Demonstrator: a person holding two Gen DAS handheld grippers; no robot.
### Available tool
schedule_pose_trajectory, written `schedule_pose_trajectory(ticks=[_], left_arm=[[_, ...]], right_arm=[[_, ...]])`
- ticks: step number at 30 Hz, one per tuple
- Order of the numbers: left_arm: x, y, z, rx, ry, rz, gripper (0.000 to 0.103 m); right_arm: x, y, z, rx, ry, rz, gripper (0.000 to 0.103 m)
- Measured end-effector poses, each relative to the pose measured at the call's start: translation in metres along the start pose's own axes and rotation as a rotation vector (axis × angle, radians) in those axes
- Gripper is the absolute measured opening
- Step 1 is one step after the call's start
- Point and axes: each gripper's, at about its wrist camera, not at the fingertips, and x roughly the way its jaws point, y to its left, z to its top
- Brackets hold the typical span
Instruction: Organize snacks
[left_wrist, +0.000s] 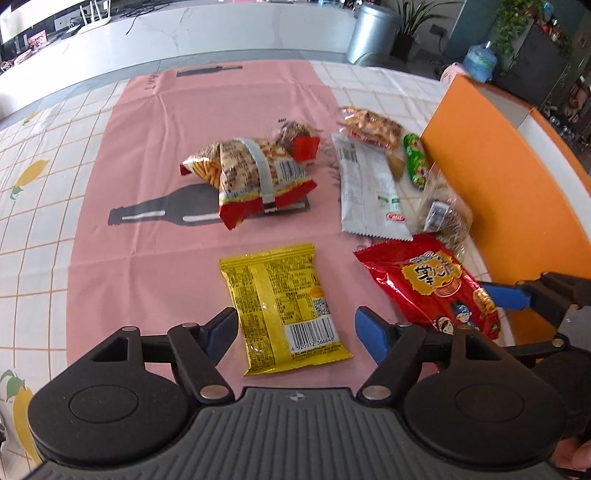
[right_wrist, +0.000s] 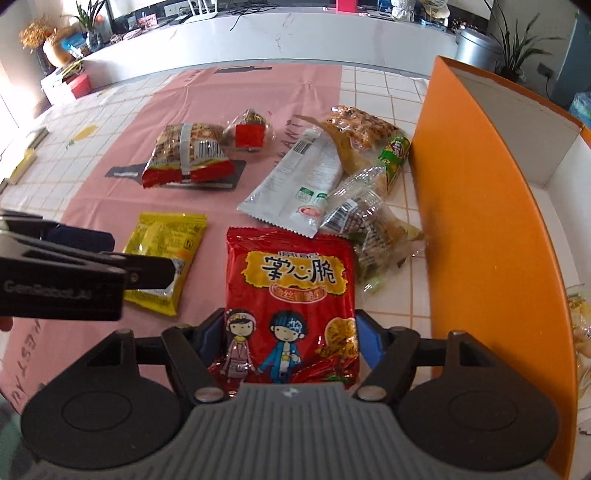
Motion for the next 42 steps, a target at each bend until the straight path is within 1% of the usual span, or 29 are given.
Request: schedule_pose_trajectory(ticks=[3, 5, 10, 13, 15, 16, 17, 18, 19, 20, 24, 28, 30, 32, 33, 34, 35, 37, 42], left_arm=[[0.006, -0.003, -0.002, -0.013, 0.007, 0.001, 0.087], [0.009, -0.006, -0.003, -0.012, 0.007, 0.017, 0.088], [0.017, -0.017, -0.003, 0.031, 0.002, 0.055, 0.091], [0.020, -0.021, -0.003, 0.056, -0.007, 0.093, 0.091], [0.020, -0.022, -0.003, 0.066, 0.000, 0.103, 0.091], [0.020, -0.021, -0.003, 0.069, 0.006, 0.108, 0.088], [0.019, -0.022, -0.003, 0.080, 0.009, 0.121, 0.081], [0.018, -0.020, -0.004, 0.078, 0.017, 0.114, 0.077], [0.016, -0.018, -0.004, 0.071, 0.027, 0.109, 0.069], [0.015, -0.016, -0.004, 0.071, 0.042, 0.111, 0.065], [0.009, -0.009, -0.006, 0.053, 0.115, 0.105, 0.060], [0.003, -0.005, -0.013, 0.043, 0.152, 0.093, 0.060], [0.000, -0.003, -0.016, 0.031, 0.160, 0.080, 0.062], [-0.004, -0.001, -0.018, 0.005, 0.146, 0.093, 0.072], [-0.005, 0.000, -0.019, -0.008, 0.136, 0.099, 0.076], [-0.006, 0.000, -0.020, -0.014, 0.130, 0.104, 0.083], [-0.007, 0.001, -0.020, -0.016, 0.124, 0.108, 0.088], [-0.008, 0.001, -0.020, -0.008, 0.119, 0.112, 0.088], [-0.014, 0.002, -0.015, 0.048, 0.085, 0.076, 0.088]], right_arm=[[0.006, 0.000, -0.003, -0.037, 0.007, -0.015, 0.072], [0.007, -0.001, -0.003, -0.030, 0.005, -0.005, 0.073], [0.009, -0.003, -0.003, -0.038, 0.001, 0.024, 0.074], [0.010, -0.006, -0.004, -0.031, 0.007, 0.033, 0.074], [0.010, -0.006, -0.004, -0.033, 0.006, 0.035, 0.074], [0.011, -0.006, -0.005, -0.035, 0.006, 0.035, 0.074], [0.010, -0.006, -0.005, -0.036, 0.003, 0.035, 0.074], [0.010, -0.006, -0.005, -0.034, 0.001, 0.036, 0.074], [0.010, -0.007, -0.006, -0.030, 0.002, 0.038, 0.074], [0.010, -0.007, -0.006, -0.027, 0.002, 0.040, 0.074], [0.009, -0.008, -0.006, -0.019, 0.002, 0.049, 0.074], [0.005, -0.010, -0.006, -0.004, -0.005, 0.069, 0.075], [0.003, -0.011, -0.006, 0.006, -0.008, 0.085, 0.076], [0.000, -0.013, -0.006, 0.009, -0.017, 0.094, 0.077], [-0.002, -0.014, -0.005, 0.012, -0.019, 0.101, 0.080], [-0.002, -0.016, -0.005, 0.019, -0.017, 0.108, 0.081], [-0.003, -0.017, -0.005, 0.025, -0.014, 0.119, 0.081], [-0.002, -0.020, -0.004, 0.037, -0.006, 0.139, 0.081], [-0.001, -0.022, -0.004, 0.036, 0.003, 0.145, 0.081]])
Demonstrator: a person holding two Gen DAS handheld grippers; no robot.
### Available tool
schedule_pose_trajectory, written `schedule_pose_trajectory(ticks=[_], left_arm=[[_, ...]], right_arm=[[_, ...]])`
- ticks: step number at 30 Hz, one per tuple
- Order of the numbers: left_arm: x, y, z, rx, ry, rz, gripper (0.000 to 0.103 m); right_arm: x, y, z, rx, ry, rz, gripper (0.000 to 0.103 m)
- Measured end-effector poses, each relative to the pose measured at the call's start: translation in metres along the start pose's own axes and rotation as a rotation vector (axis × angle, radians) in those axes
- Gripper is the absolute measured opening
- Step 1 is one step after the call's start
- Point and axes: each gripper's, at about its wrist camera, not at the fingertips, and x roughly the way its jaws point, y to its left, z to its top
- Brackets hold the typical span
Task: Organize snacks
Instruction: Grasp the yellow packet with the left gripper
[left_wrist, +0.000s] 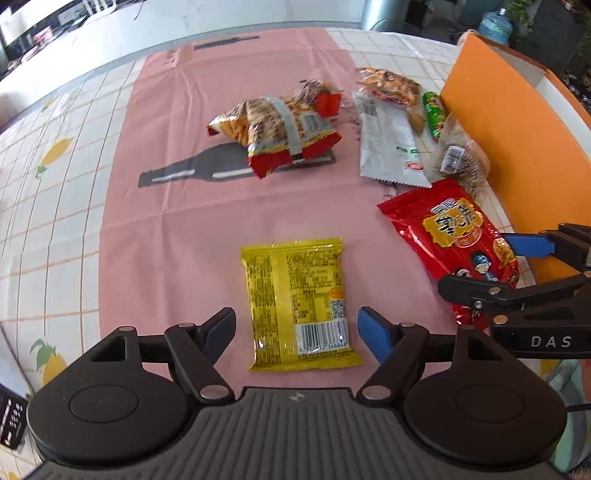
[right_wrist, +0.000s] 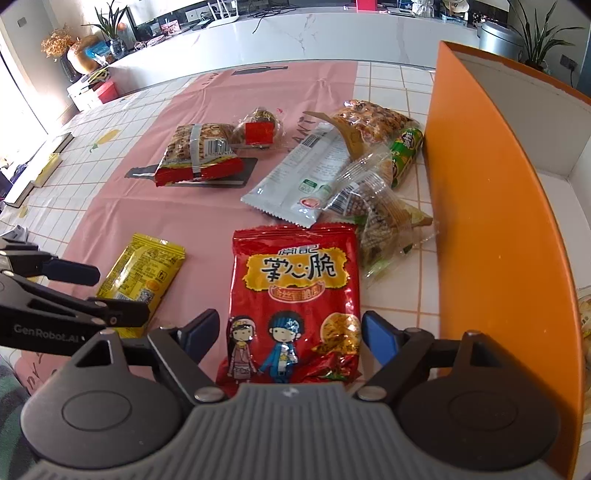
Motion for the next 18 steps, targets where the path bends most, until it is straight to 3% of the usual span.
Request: schedule_pose_trajectory(ticks=[10, 14, 18], left_arm=[[0.004, 0.001, 0.000, 0.049, -0.020, 0.005, 0.090], [0.012, 0.006, 0.002, -0.046, -0.013, -0.022, 0.090], [0.017, 0.002, 0.004, -0.084, -0.015, 0.005, 0.090]], right_arm=[[0.007, -0.005, 0.000, 0.036, 0.018, 0.037, 0.081], [0.008, -0.003, 0.004, 0.049, 0.018, 0.069, 0.080], [0.009, -0.007, 0.009, 0.052, 0.014, 0.044, 0.079]])
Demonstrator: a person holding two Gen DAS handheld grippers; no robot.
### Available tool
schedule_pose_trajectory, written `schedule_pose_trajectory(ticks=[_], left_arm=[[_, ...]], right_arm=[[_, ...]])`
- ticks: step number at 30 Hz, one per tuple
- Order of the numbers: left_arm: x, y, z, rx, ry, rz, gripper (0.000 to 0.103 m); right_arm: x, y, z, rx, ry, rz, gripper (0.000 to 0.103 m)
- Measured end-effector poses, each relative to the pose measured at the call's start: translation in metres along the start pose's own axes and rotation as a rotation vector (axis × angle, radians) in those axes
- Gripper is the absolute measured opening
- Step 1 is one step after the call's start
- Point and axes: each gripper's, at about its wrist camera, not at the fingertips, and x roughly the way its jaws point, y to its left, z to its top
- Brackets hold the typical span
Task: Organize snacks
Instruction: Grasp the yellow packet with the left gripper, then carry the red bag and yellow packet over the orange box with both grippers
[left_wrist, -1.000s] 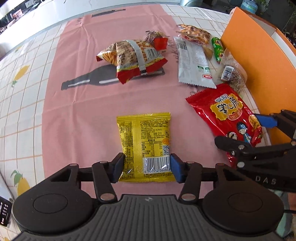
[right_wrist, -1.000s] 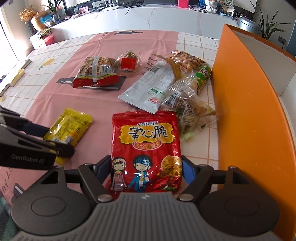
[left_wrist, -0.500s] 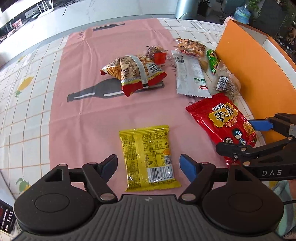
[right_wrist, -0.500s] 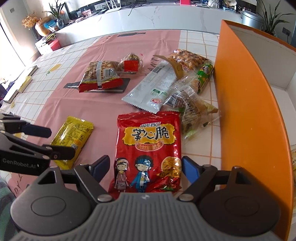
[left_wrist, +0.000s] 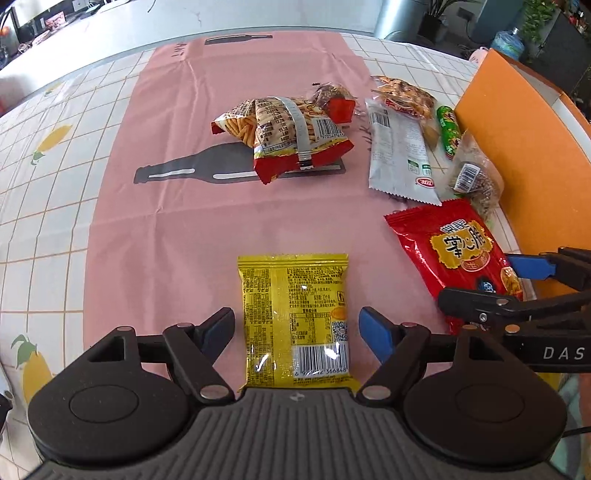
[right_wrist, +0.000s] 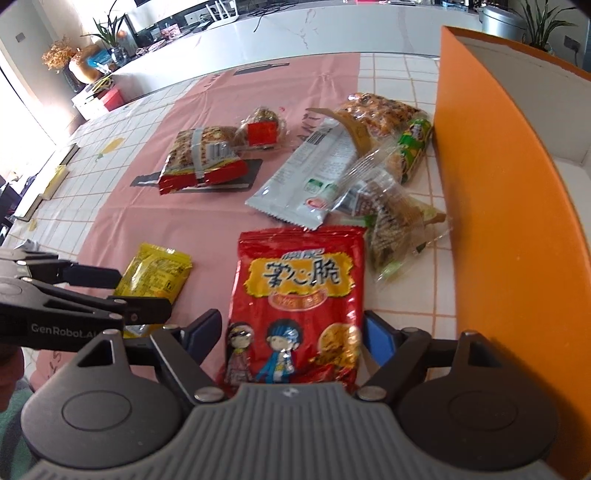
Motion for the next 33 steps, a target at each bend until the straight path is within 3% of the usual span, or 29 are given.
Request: schedule_pose_trajectory(ticks=[9, 12, 16, 17, 29, 33], left_arm=[[0.003, -0.007, -0.002, 0.012, -0.002, 0.080, 0.091], [0.002, -0.005, -0.003, 0.004, -0.010, 0.079, 0.084], [-0.002, -0.005, -0.002, -0.011, -0.019, 0.072, 0.061], [-0.003, -0.004, -0.002, -0.019, -0.020, 0.066, 0.060], [-0.044, 0.005, -0.001, -0.109, -0.094, 0.008, 0.059], [-0.066, 0.001, -0.002, -0.120, -0.127, -0.019, 0.059]], right_arm=[[0.007, 0.013, 0.006, -0.071, 0.015, -0.060, 0.078], [0.011, 0.014, 0.006, -0.088, 0.031, -0.068, 0.077], [0.012, 0.018, 0.005, -0.104, 0.035, -0.082, 0.072], [0.012, 0.019, 0.006, -0.107, 0.038, -0.084, 0.071], [-0.019, 0.036, 0.004, -0.121, 0.049, -0.028, 0.067], [-0.047, 0.041, 0.004, -0.141, 0.001, -0.020, 0.067]])
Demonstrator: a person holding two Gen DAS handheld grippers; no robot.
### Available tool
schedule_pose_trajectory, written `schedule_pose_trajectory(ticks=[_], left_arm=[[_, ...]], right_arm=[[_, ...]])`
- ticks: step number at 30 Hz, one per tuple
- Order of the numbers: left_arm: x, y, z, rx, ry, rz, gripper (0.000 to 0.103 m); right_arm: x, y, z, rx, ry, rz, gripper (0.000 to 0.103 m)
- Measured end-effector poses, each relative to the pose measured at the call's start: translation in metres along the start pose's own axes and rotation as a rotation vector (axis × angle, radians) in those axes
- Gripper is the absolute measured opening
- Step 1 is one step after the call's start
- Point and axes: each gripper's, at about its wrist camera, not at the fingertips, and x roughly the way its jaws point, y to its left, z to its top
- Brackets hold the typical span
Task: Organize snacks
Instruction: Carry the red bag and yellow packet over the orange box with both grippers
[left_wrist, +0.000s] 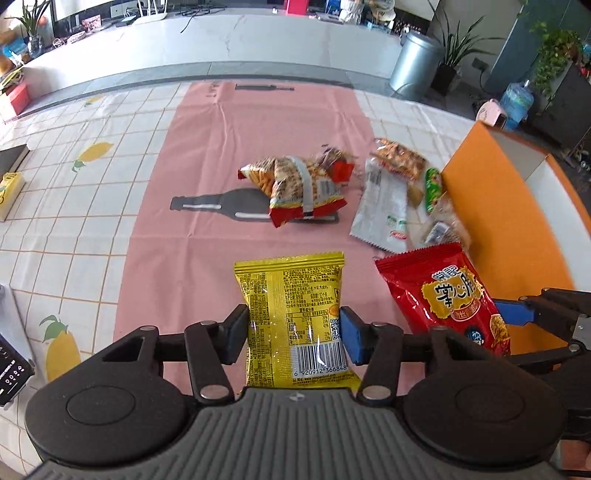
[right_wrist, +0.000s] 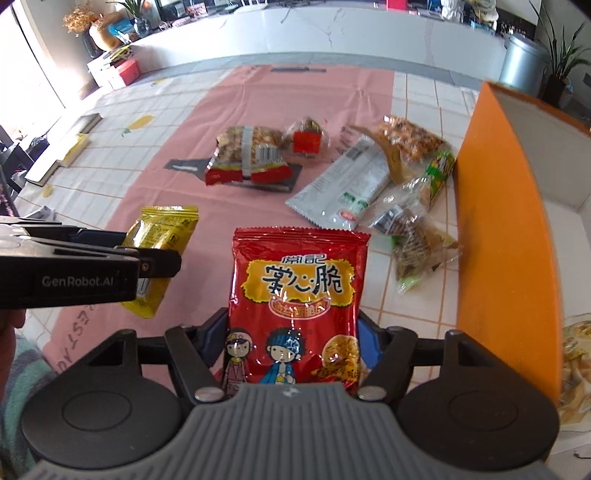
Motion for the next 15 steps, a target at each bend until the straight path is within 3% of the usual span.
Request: schedule_pose_trajectory(ticks=[8, 15], left_arm=[[-0.047, -0.032, 0.008, 0.031, -0.091, -0.060, 0.059], [-0.068, -0.077, 0.016, 0.100, -0.126, -0.143, 0.059]], right_arm=[[-0.075, -0.020, 0.005, -0.010, -0.133, -0.038, 0.067], [-0.124, -0.068, -0.001, 0.060, -0.173, -0.048, 0.067]])
